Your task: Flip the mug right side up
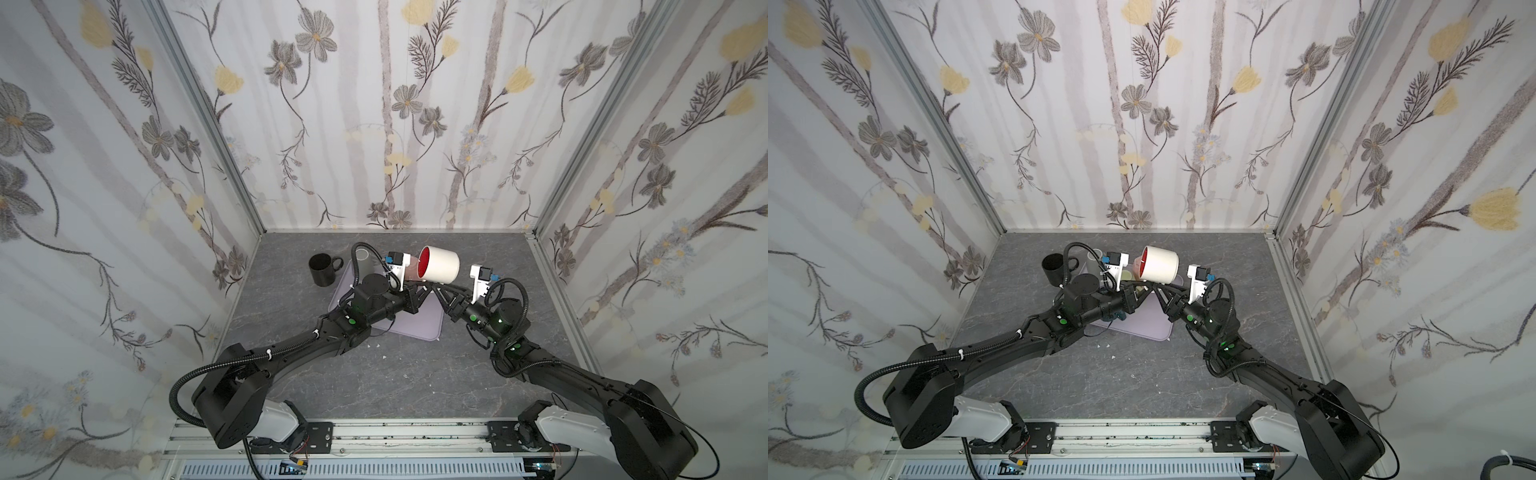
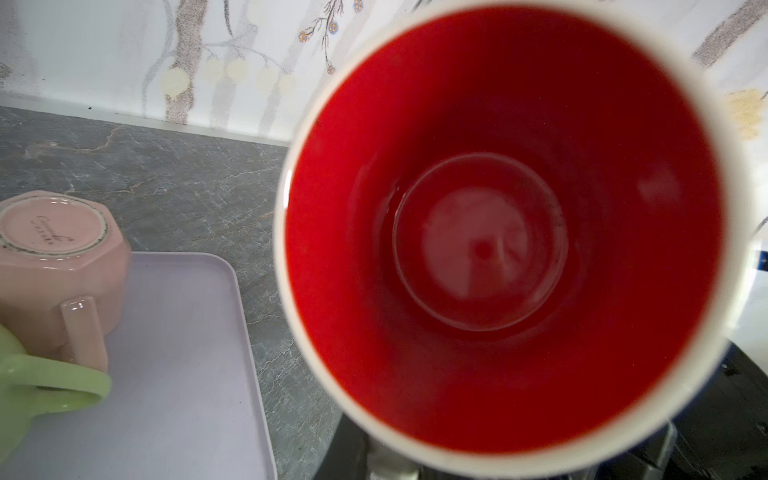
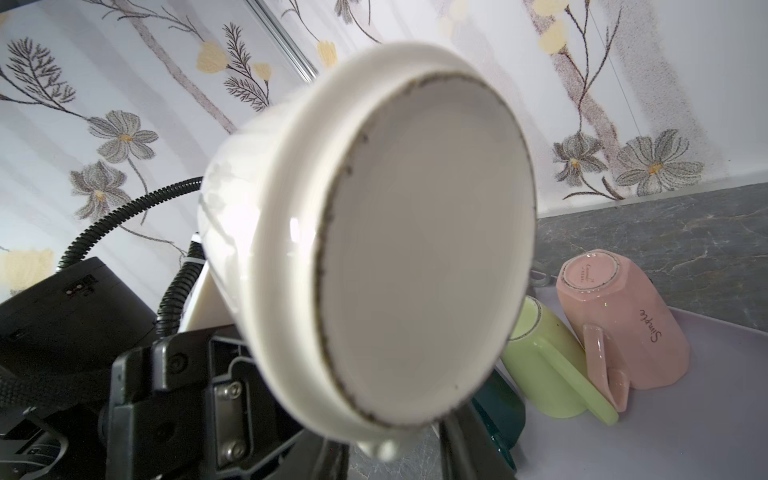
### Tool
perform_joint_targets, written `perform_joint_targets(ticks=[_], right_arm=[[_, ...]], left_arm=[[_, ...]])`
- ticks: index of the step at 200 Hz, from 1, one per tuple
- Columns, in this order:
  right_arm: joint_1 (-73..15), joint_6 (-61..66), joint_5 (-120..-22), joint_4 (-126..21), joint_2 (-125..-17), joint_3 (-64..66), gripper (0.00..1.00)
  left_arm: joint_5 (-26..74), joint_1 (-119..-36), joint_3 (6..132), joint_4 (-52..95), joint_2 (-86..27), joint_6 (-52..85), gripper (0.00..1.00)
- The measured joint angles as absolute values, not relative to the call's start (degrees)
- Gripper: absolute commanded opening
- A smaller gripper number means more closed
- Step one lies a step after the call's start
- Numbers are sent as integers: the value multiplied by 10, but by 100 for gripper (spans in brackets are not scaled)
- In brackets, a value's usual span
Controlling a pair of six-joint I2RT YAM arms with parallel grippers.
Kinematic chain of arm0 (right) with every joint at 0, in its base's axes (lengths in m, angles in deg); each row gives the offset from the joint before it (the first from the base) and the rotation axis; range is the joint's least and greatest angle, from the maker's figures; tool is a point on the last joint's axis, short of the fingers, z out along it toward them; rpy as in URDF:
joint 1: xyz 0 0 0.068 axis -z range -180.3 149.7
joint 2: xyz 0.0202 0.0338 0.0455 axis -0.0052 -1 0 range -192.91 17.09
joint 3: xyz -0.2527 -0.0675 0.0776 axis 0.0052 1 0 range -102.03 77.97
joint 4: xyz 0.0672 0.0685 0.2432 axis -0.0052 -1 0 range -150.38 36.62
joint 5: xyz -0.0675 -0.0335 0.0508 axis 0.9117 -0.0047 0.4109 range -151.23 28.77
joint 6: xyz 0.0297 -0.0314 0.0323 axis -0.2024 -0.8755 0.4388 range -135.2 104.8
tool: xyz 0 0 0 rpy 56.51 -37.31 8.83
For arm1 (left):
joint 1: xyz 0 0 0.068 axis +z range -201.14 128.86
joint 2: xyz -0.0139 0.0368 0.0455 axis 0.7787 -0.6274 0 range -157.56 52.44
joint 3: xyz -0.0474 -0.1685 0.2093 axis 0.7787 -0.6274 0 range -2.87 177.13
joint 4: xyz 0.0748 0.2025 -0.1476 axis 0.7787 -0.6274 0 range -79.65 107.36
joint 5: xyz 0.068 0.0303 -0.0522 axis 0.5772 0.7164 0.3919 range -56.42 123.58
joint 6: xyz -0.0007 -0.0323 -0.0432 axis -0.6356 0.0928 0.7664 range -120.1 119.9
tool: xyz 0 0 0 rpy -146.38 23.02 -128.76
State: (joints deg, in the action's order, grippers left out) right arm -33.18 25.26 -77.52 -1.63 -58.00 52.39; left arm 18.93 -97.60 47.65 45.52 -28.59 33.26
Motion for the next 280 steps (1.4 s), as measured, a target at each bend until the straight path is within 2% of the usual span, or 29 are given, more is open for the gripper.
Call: perform_joint_targets(ticks=[24, 50, 91, 117, 123, 142, 150, 224, 252, 280], right_arm=[[-332, 252, -768, -26, -580, 525, 49], [-332, 248, -752, -47, -575, 525, 52], [-328, 242, -725, -103, -563, 530, 64], [-326, 236, -710, -123, -553, 533, 66], [-325, 236, -705, -125, -551, 533, 69], [-324, 236, -692, -132, -545, 534, 71], [-322, 237, -685, -135, -541, 535, 77], [-306, 242, -625, -170, -503, 550, 78], [-303, 243, -611, -193, -490, 552, 83], [-294, 250, -592, -227, -476, 552, 83]], left_arm=[[191, -977, 477, 444, -286, 328, 0], [196, -978, 476, 434, -286, 320, 0], [191, -980, 470, 459, -322, 319, 0], [188, -981, 477, 446, -331, 317, 0], [189, -981, 480, 439, -331, 314, 0], [194, -981, 487, 422, -331, 306, 0], [198, -981, 489, 414, -331, 302, 0], [217, -977, 498, 355, -333, 272, 0], [229, -968, 499, 341, -331, 267, 0], [236, -955, 499, 315, -316, 264, 0]])
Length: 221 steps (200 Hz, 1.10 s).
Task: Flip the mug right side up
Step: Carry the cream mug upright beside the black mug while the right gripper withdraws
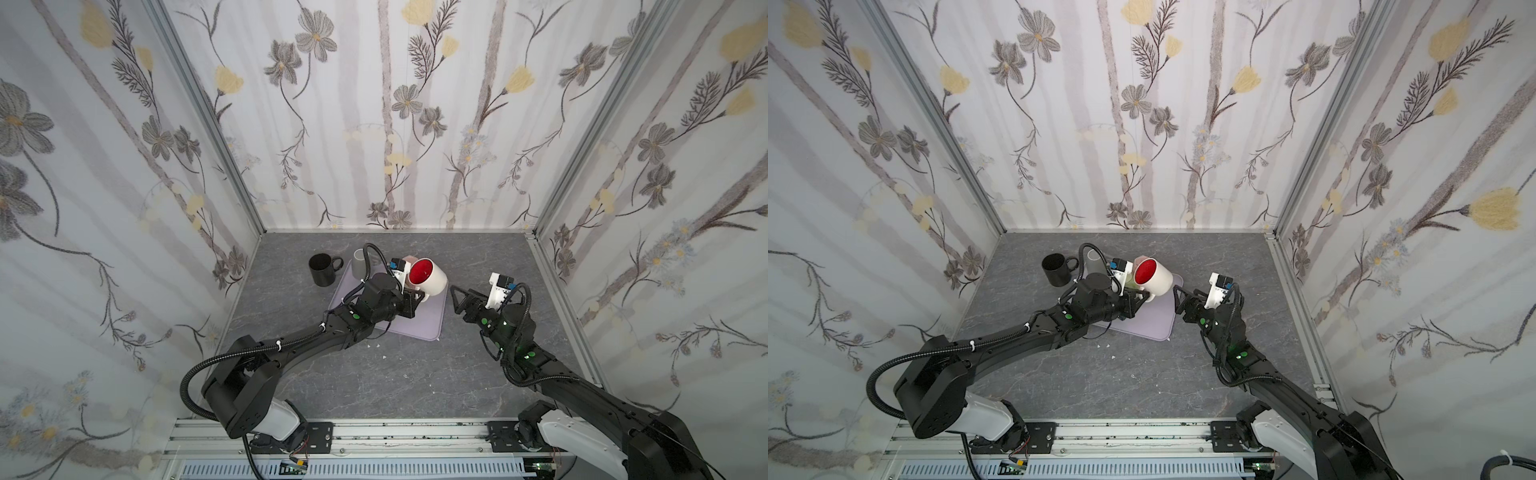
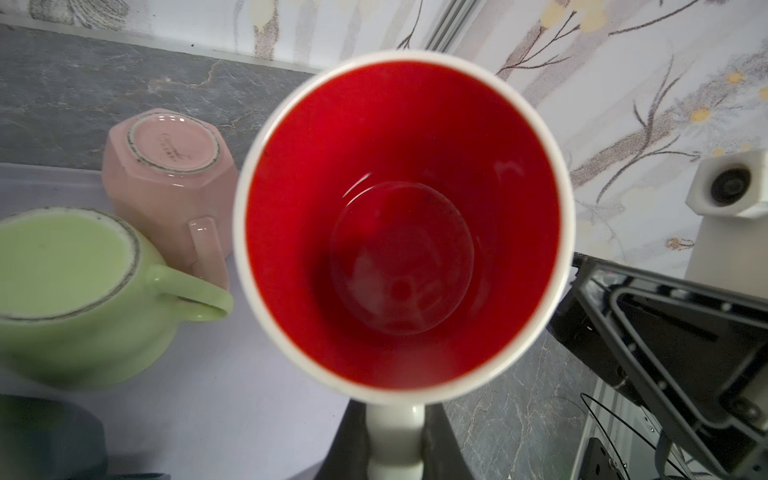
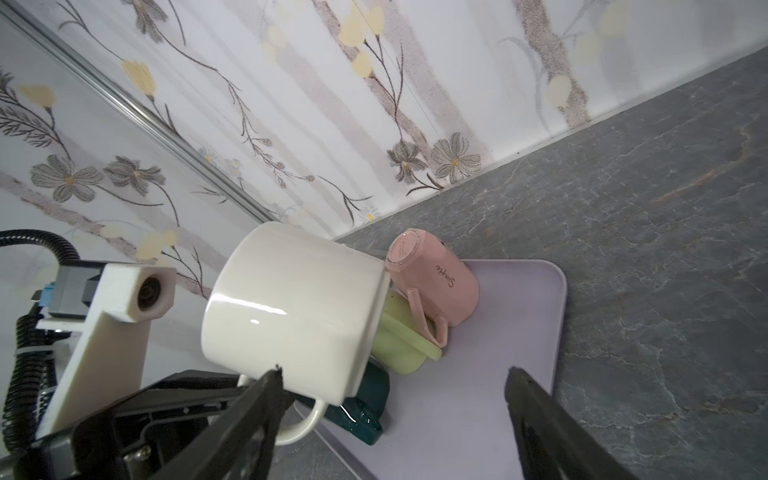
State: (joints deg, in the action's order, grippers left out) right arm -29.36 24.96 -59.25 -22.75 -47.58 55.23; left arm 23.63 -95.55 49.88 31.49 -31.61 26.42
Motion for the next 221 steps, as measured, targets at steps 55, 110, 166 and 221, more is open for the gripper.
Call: perform_joint_targets(ticks=[55, 110, 166, 221], right_arm=[[-278, 248, -591, -286, -442, 562, 100], [-277, 232, -601, -352, -427, 546, 100], [-277, 226, -613, -348, -422, 565, 100], [-277, 215, -638, -343, -422, 572, 100]], left_arm=[[269, -919, 482, 268, -231, 241, 0], [348, -892, 457, 161, -122, 224, 0], [505, -860, 441, 31, -31, 231, 0], [576, -775, 439, -60, -21, 274, 0]])
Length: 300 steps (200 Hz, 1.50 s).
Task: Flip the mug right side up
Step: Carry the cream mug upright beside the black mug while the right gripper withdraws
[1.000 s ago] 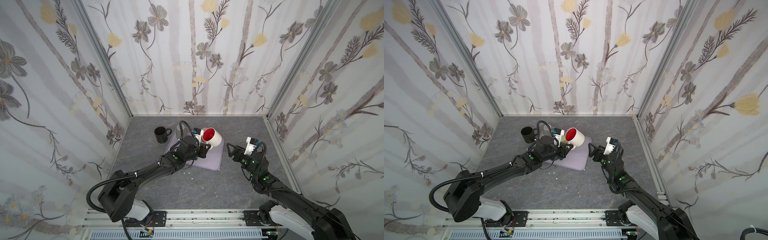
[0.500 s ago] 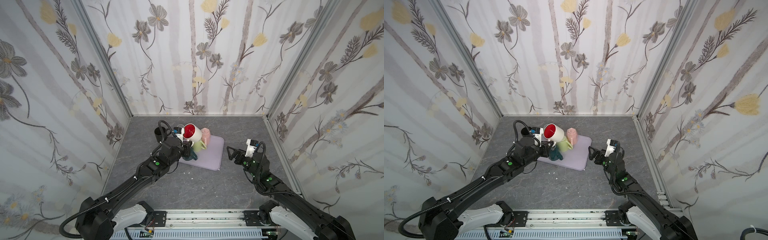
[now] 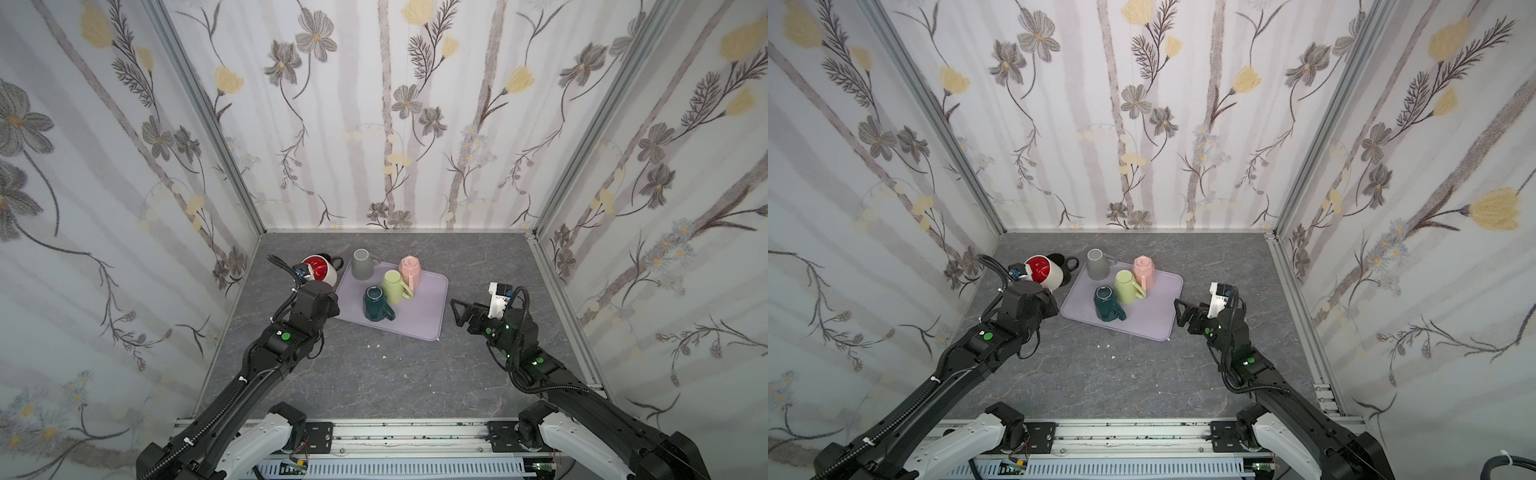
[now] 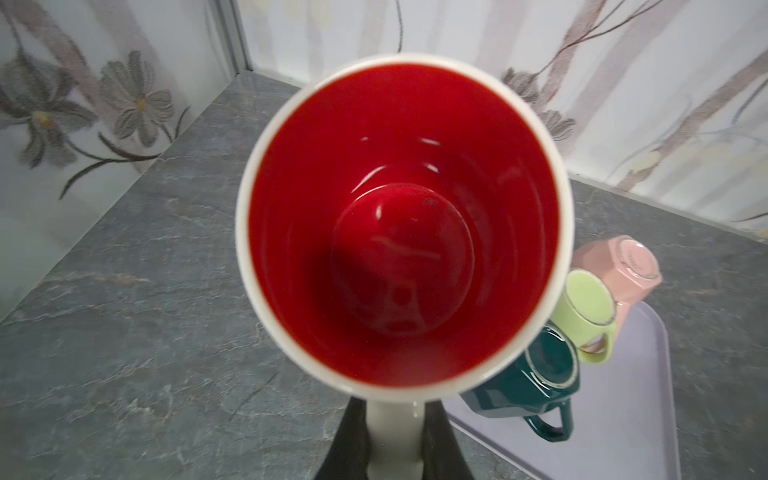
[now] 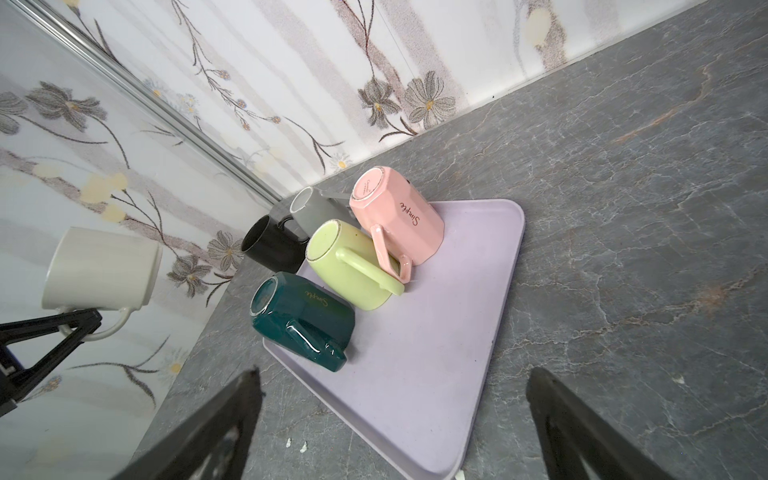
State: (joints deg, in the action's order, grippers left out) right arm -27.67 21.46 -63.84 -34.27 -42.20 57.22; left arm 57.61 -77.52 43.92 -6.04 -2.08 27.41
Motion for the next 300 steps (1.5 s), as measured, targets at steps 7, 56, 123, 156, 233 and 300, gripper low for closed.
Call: perform_joint_targets(ticks=[7, 56, 123, 156, 233, 300], right_arm=[[-277, 212, -639, -343, -422, 573, 100], [-277, 196, -669, -328, -436, 573, 100], [-277, 181, -687, -322, -443, 582, 100], [-277, 173, -690, -321, -443, 589, 100], [-277, 162, -698, -324, -452, 594, 100], [-277, 158, -699, -324, -470, 594, 100]], left_arm=[[577, -764, 441, -69, -26, 276, 0], [569, -682, 464, -66, -99, 291, 0], [545, -603, 526, -21, -241, 297, 0], [536, -585, 555, -13, -300, 291, 0], [511, -556, 644, -3, -438, 280, 0], [507, -542, 705, -17, -513, 271, 0]])
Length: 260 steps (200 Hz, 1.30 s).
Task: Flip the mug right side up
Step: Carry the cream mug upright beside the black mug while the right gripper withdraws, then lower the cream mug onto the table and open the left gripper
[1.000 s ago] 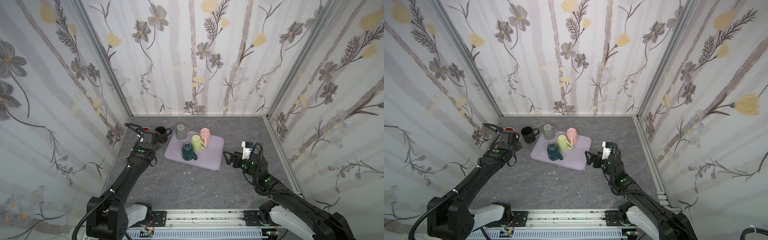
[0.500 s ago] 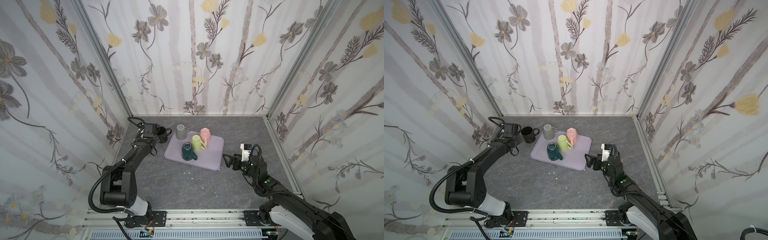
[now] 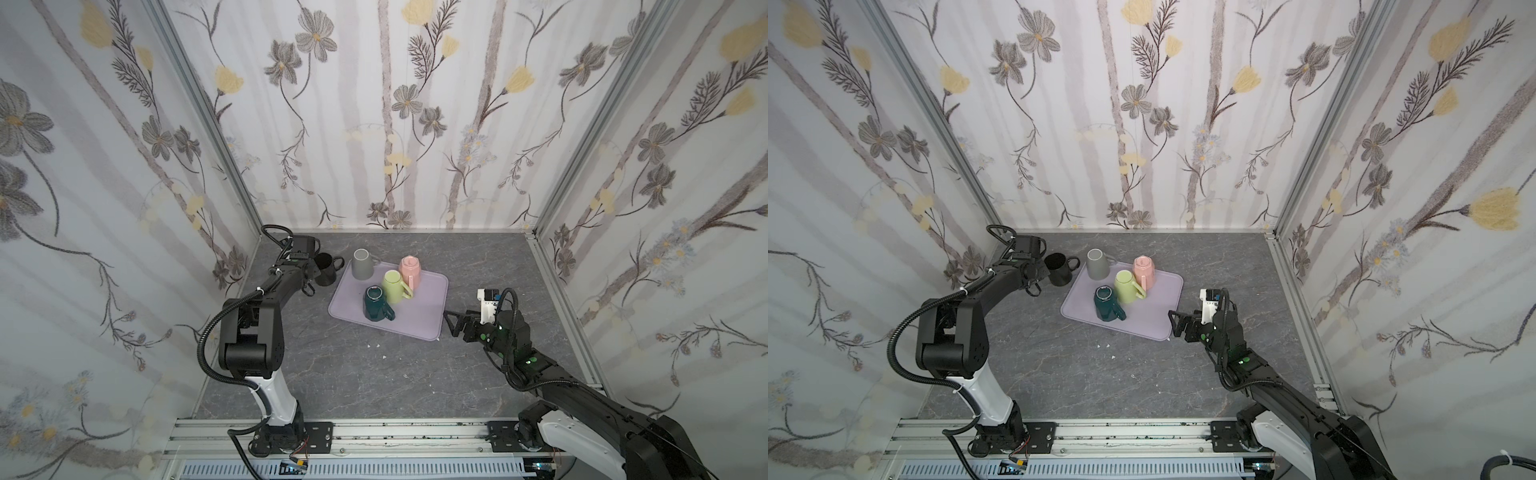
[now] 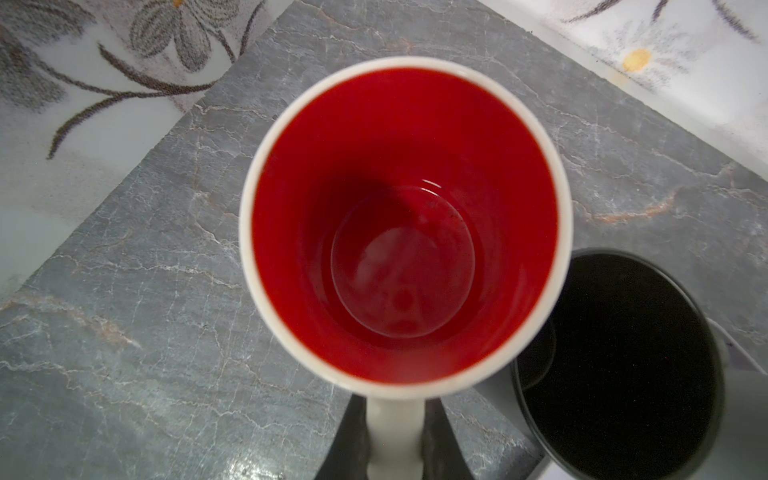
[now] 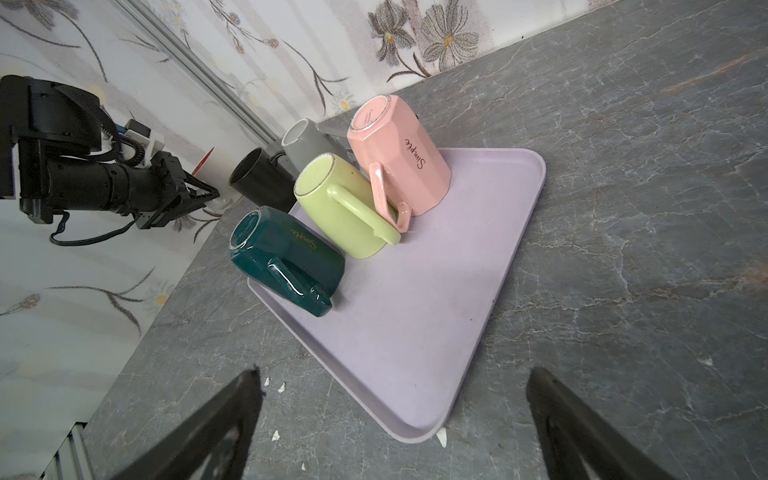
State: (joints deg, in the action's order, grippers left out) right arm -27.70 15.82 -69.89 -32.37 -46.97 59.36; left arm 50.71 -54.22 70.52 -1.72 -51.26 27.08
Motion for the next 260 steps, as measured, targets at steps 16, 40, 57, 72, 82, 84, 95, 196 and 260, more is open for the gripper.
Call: perform_joint_targets(ticks=[16, 40, 57, 72, 82, 84, 95, 196, 260], right_arm=[[-277, 158, -699, -323, -474, 594, 100], [-277, 158, -699, -323, -483, 592, 100], [-277, 158, -699, -322, -489, 591, 100], [-277, 158, -699, -322, -493, 590, 100], [-277, 159, -699, -321, -496, 589, 100], [-277, 159, -699, -321, -497, 589, 100], [-277, 159, -699, -322, -500, 586, 100], [-277, 156, -697, -355, -512, 554, 100], [-303, 132, -672, -401, -551, 495, 99]], left_arm=[[505, -539, 724, -24, -534, 271, 0], [495, -533, 730, -28, -546, 271, 0], [487, -524, 730, -30, -550, 272, 0], [485, -519, 730, -30, -555, 274, 7], [485, -516, 730, -30, -560, 276, 12], [485, -516, 730, -31, -561, 276, 12], [483, -515, 732, -34, -567, 277, 21], [479, -519, 708, -33, -533, 294, 100], [471, -540, 643, -34, -471, 303, 100]])
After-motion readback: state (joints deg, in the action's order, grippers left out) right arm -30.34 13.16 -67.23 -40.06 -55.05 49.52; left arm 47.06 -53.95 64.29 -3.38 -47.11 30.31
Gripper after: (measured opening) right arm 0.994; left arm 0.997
